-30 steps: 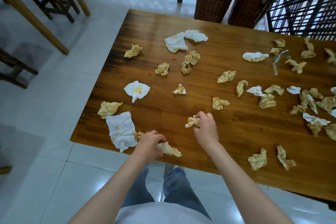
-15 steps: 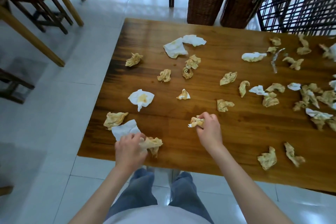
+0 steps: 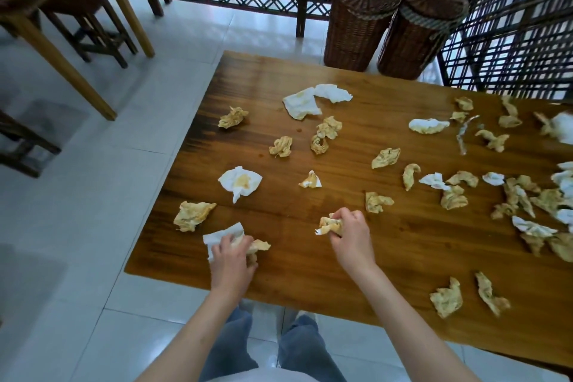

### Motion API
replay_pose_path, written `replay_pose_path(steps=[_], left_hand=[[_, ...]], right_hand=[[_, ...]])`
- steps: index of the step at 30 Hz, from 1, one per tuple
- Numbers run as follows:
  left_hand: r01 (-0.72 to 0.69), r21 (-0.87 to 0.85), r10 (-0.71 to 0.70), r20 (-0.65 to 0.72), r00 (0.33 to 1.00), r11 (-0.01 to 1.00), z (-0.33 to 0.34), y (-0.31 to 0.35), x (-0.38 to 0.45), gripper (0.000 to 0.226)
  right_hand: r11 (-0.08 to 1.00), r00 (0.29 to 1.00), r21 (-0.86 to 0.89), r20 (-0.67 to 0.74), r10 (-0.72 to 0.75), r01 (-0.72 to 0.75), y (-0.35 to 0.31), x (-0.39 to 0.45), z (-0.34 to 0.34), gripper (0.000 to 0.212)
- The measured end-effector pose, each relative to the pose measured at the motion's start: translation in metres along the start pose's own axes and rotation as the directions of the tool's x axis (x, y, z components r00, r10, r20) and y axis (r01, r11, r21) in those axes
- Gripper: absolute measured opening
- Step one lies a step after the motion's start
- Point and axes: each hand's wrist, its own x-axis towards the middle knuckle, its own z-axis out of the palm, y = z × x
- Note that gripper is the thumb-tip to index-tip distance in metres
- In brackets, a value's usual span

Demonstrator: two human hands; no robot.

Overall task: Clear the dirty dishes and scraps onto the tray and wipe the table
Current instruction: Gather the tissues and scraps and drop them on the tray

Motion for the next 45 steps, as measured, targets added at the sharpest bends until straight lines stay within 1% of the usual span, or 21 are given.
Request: replay_pose_path(steps=[5, 7, 11, 14, 17, 20, 22, 23, 26, 28, 29, 30, 34, 37, 39, 42, 45], left_hand=[[-0.042, -0.14, 0.039, -0.029, 0.999, 0.989, -0.003, 0.001, 0.0, 0.041], [-0.047, -0.161, 0.041, -0.04, 0.998, 0.986, -0.005, 0.0, 0.001, 0.037], [-0.052, -0.165, 0.039, -0.081, 0.996, 0.985, -0.009, 0.001, 0.002, 0.035], [-0.053, -0.189, 0.026, -0.146, 0.989, 0.981, -0.02, 0.001, 0.005, 0.032], [-0.069, -0.22, 0.013, -0.247, 0.969, 0.973, -0.037, -0.005, 0.016, 0.029], [-0.04, -0.242, -0.037, -0.306, 0.951, 0.969, -0.056, -0.017, 0.038, 0.027], [0.01, -0.209, -0.072, -0.291, 0.954, 0.978, -0.066, -0.026, 0.055, 0.029], [0.047, -0.177, -0.093, -0.261, 0.961, 0.983, -0.069, -0.03, 0.063, 0.032], [0.167, -0.068, -0.172, -0.085, 0.981, 0.984, -0.072, -0.042, 0.085, 0.048], [0.184, -0.023, -0.184, 0.01, 0.983, 0.983, -0.069, -0.048, 0.094, 0.052], [0.174, -0.015, -0.174, 0.013, 0.985, 0.985, -0.066, -0.049, 0.097, 0.05], [0.159, -0.027, -0.159, -0.013, 0.987, 0.987, -0.064, -0.05, 0.098, 0.047], [0.063, -0.153, -0.084, -0.137, 0.987, 0.986, -0.07, -0.051, 0.109, 0.039], [-0.073, -0.217, 0.029, -0.199, 0.98, 0.973, -0.082, -0.038, 0.126, 0.041], [-0.134, -0.217, 0.094, -0.184, 0.978, 0.967, -0.088, -0.023, 0.14, 0.043], [-0.178, -0.218, 0.149, -0.142, 0.979, 0.96, -0.088, -0.004, 0.156, 0.047], [-0.18, -0.131, 0.174, -0.055, 0.983, 0.975, -0.078, 0.007, 0.163, 0.058]], right_hand=[[0.998, 0.997, -0.012, 0.044, -0.069, 0.069, 0.001, 0.005, -0.003, 0.025], [0.994, 0.992, -0.023, 0.064, -0.105, 0.107, 0.002, 0.01, -0.005, 0.025], [0.987, 0.984, -0.033, 0.093, -0.154, 0.157, 0.004, 0.022, -0.01, 0.026], [0.983, 0.98, -0.029, 0.096, -0.177, 0.18, 0.002, 0.03, -0.01, 0.026], [0.983, 0.979, -0.026, 0.104, -0.176, 0.179, -0.006, 0.037, -0.006, 0.027], [0.986, 0.98, -0.015, 0.112, -0.165, 0.168, -0.017, 0.043, 0.003, 0.026], [0.987, 0.981, -0.003, 0.112, -0.161, 0.162, -0.025, 0.046, 0.009, 0.026], [0.987, 0.981, -0.002, 0.111, -0.157, 0.158, -0.029, 0.047, 0.012, 0.025], [0.993, 0.988, -0.019, 0.106, -0.116, 0.118, -0.041, 0.052, 0.023, 0.025], [0.996, 0.993, -0.041, 0.095, -0.072, 0.076, -0.049, 0.057, 0.03, 0.026], [0.997, 0.996, -0.054, 0.078, -0.043, 0.048, -0.052, 0.061, 0.033, 0.026], [0.998, 0.998, -0.066, 0.053, -0.016, 0.02, -0.055, 0.065, 0.035, 0.027], [0.992, 0.998, -0.116, -0.045, 0.053, -0.058, -0.066, 0.086, 0.039, 0.029], [0.993, 0.997, -0.095, -0.039, 0.067, -0.071, -0.07, 0.102, 0.04, 0.028], [0.991, 0.997, -0.109, -0.019, 0.079, -0.08, -0.071, 0.113, 0.041, 0.027], [0.986, 0.996, -0.155, 0.052, 0.075, -0.066, -0.069, 0.125, 0.049, 0.027], [0.976, 0.987, -0.213, 0.144, 0.071, -0.039, -0.064, 0.134, 0.057, 0.035]])
